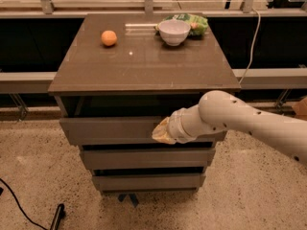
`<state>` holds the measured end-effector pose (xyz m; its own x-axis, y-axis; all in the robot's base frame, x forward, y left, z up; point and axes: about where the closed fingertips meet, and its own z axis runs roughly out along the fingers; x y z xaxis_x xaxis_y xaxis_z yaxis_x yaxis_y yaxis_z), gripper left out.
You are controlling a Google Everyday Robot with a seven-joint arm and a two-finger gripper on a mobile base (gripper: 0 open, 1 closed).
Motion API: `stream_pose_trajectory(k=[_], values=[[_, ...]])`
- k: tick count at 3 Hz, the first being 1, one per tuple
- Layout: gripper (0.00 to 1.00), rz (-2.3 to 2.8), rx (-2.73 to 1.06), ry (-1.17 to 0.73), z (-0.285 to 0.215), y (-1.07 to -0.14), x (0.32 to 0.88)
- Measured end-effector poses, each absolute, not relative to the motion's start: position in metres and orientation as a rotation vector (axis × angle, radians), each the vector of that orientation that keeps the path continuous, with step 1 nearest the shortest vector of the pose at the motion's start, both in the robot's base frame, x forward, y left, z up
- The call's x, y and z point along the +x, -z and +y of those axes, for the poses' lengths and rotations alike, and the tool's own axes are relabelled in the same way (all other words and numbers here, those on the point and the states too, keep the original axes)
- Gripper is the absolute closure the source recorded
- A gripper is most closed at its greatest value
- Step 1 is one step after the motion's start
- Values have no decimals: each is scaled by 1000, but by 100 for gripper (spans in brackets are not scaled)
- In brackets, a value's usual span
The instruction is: Close top drawer
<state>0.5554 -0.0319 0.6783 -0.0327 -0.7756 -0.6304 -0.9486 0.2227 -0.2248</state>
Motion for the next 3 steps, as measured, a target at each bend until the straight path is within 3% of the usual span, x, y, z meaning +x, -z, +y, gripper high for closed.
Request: stream_pose_trajectory(k=[3], values=[[100, 1889, -1497, -334, -23, -639, 605]])
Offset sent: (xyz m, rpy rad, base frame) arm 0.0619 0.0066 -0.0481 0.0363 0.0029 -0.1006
